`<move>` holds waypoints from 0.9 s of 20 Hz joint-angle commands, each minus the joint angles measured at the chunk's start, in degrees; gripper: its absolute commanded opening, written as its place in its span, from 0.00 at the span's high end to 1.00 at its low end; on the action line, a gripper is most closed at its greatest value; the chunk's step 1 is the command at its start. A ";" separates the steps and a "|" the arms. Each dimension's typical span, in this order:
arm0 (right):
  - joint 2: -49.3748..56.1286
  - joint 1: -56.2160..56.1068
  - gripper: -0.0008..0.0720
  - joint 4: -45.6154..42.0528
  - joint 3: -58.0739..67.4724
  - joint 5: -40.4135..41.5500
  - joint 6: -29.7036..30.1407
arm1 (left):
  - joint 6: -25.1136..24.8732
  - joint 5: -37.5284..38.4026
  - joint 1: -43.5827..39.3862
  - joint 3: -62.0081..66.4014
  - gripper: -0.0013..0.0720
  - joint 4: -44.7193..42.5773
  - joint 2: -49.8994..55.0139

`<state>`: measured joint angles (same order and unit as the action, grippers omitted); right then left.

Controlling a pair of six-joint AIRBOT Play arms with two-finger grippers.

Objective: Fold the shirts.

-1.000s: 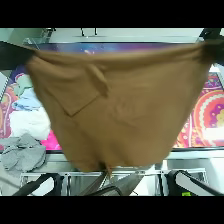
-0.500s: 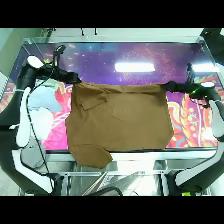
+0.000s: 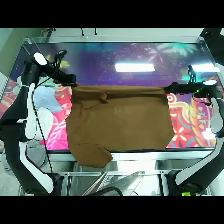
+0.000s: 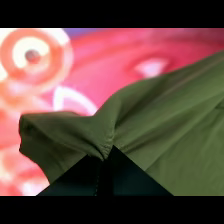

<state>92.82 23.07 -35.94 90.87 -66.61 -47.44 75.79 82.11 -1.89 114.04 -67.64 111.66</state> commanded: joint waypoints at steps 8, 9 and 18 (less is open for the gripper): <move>0.17 0.20 0.96 -10.43 -2.16 -4.37 -2.34 | 4.24 1.51 -1.05 -12.04 0.97 -3.32 0.20; 0.20 -0.11 0.96 -10.38 -2.47 -4.39 -2.34 | 4.20 1.11 -1.05 -11.98 0.97 -3.28 0.20; -7.72 1.75 0.44 -16.90 -2.51 -6.78 -12.76 | 8.31 16.50 -0.39 -0.63 0.05 -2.03 -0.35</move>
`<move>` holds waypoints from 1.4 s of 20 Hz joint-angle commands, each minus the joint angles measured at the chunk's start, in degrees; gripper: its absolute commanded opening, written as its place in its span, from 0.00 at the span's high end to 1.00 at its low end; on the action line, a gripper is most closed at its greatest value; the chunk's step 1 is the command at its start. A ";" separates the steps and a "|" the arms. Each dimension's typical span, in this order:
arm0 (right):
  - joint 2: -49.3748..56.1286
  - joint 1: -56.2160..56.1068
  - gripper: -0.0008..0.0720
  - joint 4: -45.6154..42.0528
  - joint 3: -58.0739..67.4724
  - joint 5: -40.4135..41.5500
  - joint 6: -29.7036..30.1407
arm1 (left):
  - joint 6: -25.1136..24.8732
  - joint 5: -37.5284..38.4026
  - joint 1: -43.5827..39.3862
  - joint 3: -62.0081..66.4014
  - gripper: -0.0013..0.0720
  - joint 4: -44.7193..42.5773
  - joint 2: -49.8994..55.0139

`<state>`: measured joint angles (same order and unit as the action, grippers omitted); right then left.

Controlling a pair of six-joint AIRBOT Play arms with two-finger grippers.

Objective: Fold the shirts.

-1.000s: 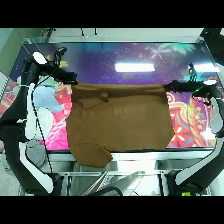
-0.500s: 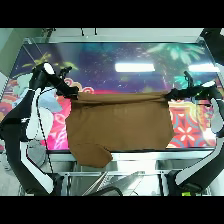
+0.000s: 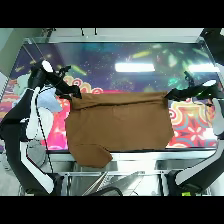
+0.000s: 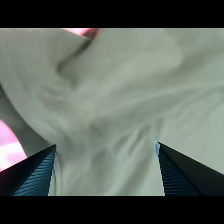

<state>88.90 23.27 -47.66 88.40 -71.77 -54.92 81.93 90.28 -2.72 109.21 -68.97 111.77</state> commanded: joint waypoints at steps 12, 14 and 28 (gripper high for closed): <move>-16.63 15.17 0.43 -12.87 -28.41 -10.12 -5.79 | 7.45 -8.33 5.14 -73.64 0.05 -1.22 -55.39; -16.96 15.17 0.43 -10.93 -29.83 -9.94 -5.75 | 7.48 -13.49 5.14 -83.76 0.07 1.70 -63.63; -20.46 15.21 0.47 -7.85 -30.40 -10.45 -4.04 | -4.57 -23.17 5.03 -85.55 0.27 10.78 -47.06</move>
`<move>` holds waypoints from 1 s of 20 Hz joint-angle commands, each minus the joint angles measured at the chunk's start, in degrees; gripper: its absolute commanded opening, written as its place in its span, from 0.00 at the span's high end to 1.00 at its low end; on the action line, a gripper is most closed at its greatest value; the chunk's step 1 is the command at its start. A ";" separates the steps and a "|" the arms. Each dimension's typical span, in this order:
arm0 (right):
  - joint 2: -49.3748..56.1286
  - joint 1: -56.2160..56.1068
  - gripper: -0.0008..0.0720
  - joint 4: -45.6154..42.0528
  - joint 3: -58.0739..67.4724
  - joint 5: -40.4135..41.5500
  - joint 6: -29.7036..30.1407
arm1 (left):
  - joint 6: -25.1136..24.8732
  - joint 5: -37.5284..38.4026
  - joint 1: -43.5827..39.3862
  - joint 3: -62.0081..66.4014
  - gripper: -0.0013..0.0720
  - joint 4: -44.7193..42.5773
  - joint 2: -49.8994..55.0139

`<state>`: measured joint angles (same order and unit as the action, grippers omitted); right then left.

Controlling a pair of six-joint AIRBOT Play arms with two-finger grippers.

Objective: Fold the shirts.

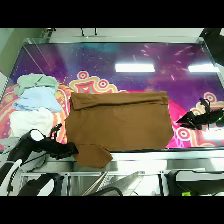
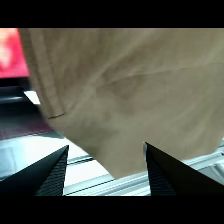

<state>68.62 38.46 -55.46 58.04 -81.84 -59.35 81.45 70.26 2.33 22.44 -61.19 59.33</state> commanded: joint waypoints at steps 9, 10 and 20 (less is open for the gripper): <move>-0.04 0.02 0.45 -6.36 -3.45 -0.07 1.11 | -17.66 0.46 -0.02 1.81 0.67 19.17 16.92; -0.04 0.02 0.45 -6.49 -5.62 0.15 1.55 | -18.47 1.11 -0.02 1.81 0.86 19.17 17.16; -1.70 -3.30 0.45 -2.14 -15.15 -2.89 5.01 | -18.69 1.97 0.04 2.27 0.97 19.32 17.09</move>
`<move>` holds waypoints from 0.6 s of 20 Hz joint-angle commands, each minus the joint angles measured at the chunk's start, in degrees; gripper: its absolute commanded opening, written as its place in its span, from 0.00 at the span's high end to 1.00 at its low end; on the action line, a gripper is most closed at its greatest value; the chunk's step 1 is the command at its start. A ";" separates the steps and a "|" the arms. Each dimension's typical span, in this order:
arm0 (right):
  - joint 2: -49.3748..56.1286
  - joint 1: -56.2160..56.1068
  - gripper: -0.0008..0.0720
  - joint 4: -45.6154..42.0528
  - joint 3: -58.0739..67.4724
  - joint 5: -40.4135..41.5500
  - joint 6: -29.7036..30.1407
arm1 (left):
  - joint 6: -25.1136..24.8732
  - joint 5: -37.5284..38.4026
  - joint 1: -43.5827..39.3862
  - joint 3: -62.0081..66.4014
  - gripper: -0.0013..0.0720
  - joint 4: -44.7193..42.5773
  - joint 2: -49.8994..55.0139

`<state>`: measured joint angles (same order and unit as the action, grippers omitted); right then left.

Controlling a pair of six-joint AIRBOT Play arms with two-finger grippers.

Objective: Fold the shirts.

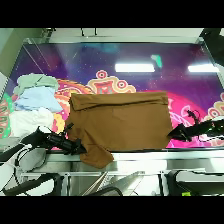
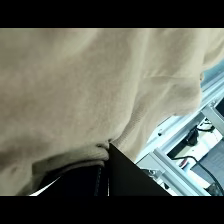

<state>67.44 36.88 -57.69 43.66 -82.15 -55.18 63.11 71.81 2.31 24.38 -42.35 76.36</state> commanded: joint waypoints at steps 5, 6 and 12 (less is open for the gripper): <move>-1.70 -5.53 0.95 0.81 -0.20 -5.33 0.74 | -0.15 4.66 0.07 7.50 0.97 0.52 0.04; -2.78 -5.27 0.96 0.70 0.87 -5.40 0.22 | 0.39 6.51 0.09 9.33 0.97 0.46 -0.42; -6.78 -2.12 0.96 7.41 13.46 -6.64 -2.47 | 5.60 10.32 5.86 23.04 0.97 0.46 -9.64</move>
<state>61.71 34.20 -55.20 52.36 -88.07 -56.55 66.06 80.47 5.54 41.21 -41.91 70.37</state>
